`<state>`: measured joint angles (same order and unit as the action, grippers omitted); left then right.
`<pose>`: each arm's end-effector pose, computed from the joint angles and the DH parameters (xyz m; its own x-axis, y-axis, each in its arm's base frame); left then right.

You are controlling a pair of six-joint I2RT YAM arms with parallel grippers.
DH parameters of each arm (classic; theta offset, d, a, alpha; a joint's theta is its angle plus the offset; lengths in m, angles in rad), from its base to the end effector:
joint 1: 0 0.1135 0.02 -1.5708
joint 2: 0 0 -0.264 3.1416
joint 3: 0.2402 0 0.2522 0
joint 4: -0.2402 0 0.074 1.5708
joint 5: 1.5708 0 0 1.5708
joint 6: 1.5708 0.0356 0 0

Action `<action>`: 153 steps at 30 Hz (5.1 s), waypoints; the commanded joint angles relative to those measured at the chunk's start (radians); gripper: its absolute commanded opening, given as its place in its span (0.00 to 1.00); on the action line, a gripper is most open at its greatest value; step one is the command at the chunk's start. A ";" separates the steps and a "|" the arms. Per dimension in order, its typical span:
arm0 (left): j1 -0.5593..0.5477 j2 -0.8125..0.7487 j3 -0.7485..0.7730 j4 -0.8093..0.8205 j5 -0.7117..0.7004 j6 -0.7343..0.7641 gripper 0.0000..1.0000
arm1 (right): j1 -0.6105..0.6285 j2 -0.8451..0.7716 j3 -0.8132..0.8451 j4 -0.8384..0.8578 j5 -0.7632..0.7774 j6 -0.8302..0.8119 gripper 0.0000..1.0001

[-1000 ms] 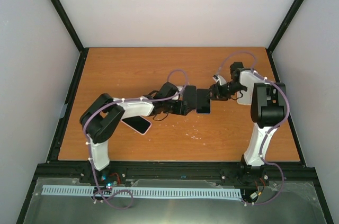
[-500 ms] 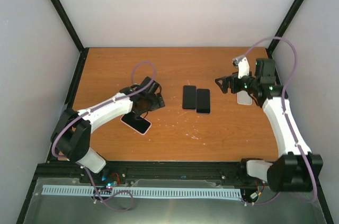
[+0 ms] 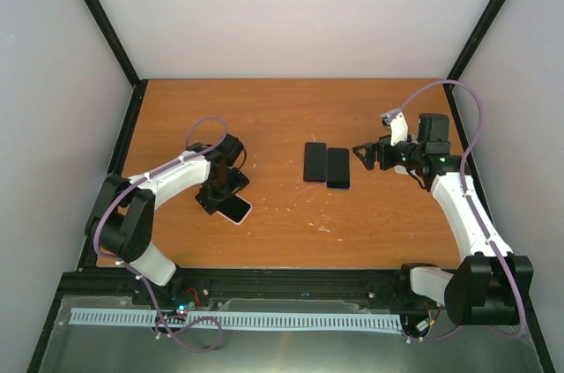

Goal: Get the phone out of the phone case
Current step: Pick up the phone at the center of the board, then adjust the phone.

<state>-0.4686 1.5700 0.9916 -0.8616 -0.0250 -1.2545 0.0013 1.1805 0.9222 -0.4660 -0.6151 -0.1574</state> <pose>0.2431 -0.1221 0.1852 -0.7015 -0.7098 -0.0641 -0.7012 0.7035 -0.1163 0.2489 0.0209 0.2848 -0.5865 -0.1288 -0.7996 -0.5317 0.8059 0.2602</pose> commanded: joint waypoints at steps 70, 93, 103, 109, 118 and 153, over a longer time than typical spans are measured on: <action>0.068 0.252 0.091 -0.015 0.012 -0.152 0.74 | 0.000 0.125 0.041 -0.073 -0.081 -0.069 1.00; -0.230 -0.100 0.116 1.010 -0.097 0.419 0.42 | 0.011 0.187 0.162 -0.204 -0.297 -0.103 0.81; -0.354 0.065 0.294 1.032 -0.049 0.467 0.48 | 0.095 0.192 0.263 -0.275 -0.300 -0.110 0.69; -0.357 0.076 0.306 1.035 -0.021 0.454 0.48 | 0.121 0.225 0.263 -0.269 -0.253 -0.106 0.61; -0.357 0.085 0.302 1.032 -0.001 0.436 0.48 | 0.179 0.248 0.277 -0.240 -0.239 -0.081 0.41; -0.103 -0.081 0.159 1.049 0.181 0.641 1.00 | 0.115 0.167 0.231 -0.189 -0.300 -0.049 0.03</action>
<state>-0.6273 1.5581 1.2301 0.0444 0.0025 -0.6918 0.1566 1.3918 1.1553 -0.6662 -0.8009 -0.1856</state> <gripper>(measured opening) 0.995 0.102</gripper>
